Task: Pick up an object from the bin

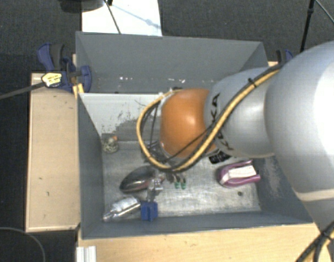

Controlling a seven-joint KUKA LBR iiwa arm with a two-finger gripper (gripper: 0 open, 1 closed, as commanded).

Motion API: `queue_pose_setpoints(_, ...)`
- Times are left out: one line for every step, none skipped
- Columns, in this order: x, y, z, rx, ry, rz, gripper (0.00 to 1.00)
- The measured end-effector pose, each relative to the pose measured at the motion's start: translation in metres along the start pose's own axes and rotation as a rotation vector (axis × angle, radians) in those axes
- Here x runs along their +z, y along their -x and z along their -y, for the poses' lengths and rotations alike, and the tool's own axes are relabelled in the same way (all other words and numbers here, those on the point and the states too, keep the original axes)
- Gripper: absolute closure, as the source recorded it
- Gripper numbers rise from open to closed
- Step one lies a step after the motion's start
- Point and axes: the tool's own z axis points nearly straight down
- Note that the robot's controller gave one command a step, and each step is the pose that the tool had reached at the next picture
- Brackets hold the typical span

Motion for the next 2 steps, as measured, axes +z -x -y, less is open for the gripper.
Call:
queue_pose_setpoints(0.006, -0.005, 0.001, 0.006, -0.004, -0.015, 1.00)
queue_pose_setpoints(-0.130, 0.005, 0.052, -0.372, -0.003, -0.013, 1.00)
